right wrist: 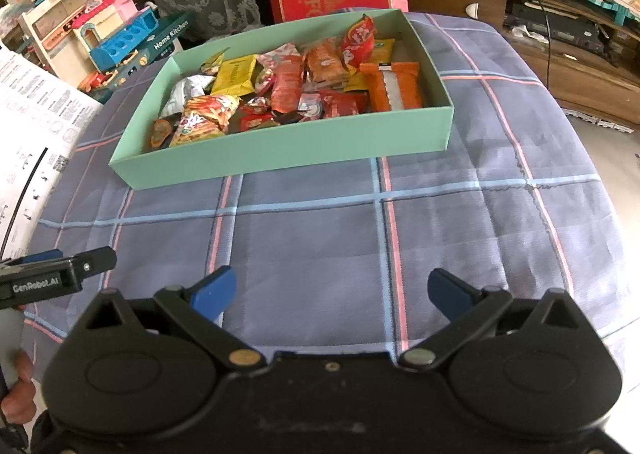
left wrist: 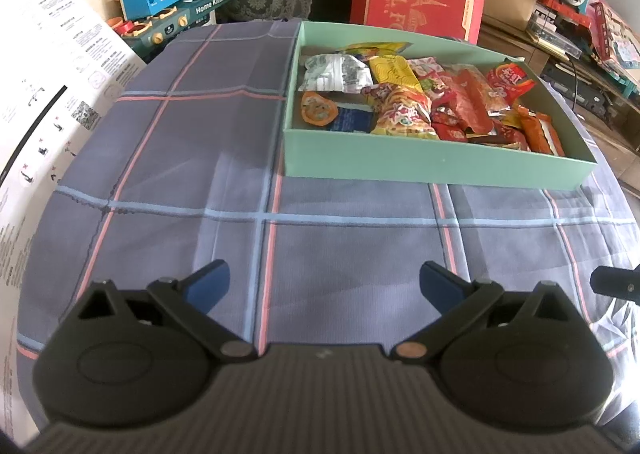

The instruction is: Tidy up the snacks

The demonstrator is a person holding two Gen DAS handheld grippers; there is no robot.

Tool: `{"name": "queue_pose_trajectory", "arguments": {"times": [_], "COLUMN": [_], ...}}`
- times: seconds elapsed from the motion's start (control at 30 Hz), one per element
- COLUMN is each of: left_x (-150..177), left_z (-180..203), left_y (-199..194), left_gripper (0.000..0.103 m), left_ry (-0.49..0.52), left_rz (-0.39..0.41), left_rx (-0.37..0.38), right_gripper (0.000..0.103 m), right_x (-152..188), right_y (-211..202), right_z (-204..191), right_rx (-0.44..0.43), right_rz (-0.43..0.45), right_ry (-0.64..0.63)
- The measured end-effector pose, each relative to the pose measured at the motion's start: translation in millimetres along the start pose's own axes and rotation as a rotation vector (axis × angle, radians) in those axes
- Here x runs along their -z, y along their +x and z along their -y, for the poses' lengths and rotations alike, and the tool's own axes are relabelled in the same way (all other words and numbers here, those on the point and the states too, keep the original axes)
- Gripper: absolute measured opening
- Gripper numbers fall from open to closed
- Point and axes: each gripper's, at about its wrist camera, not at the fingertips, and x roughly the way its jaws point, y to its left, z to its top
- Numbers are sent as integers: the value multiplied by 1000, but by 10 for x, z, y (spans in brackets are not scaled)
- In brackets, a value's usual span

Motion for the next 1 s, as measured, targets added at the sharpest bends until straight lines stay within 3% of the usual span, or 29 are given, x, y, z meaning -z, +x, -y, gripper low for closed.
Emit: {"name": "queue_pose_trajectory", "arguments": {"times": [1.0], "left_x": [-161], "left_z": [67], "left_y": [138], "left_gripper": [103], "left_ry": [50], "left_rz": [0], "left_rx": [-29], "right_gripper": [103], "right_x": [-214], "right_y": [95], "right_z": [61], "right_rx": [35], "right_rz": [-5], "right_ry": [-12]}}
